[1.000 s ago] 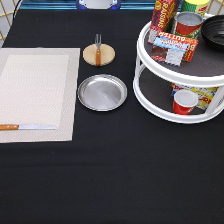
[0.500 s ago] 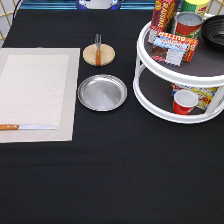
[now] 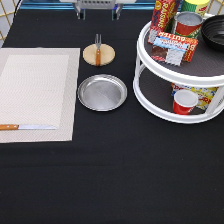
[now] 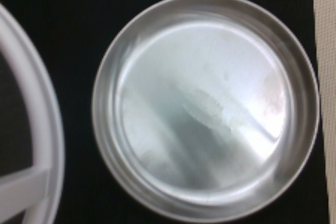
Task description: Arrange plate and fork
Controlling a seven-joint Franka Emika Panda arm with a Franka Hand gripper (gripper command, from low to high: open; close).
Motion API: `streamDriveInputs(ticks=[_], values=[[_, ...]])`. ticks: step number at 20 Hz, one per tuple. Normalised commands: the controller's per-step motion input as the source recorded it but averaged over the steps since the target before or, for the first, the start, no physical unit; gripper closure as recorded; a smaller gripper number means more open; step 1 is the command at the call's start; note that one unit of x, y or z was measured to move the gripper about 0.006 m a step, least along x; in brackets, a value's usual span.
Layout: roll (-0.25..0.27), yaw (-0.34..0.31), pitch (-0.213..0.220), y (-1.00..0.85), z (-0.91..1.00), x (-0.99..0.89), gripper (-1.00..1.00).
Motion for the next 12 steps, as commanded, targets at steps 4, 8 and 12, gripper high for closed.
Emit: streamDriveInputs(ticks=[4,8,12], values=[[0.109,0.012,0.052,-0.3,-0.25,0.73,-1.0],[0.117,0.001,0.046,-0.31,-0.26,0.74,-1.0],[0.192,0.015,0.0,-0.4,-0.25,0.53,-1.0]])
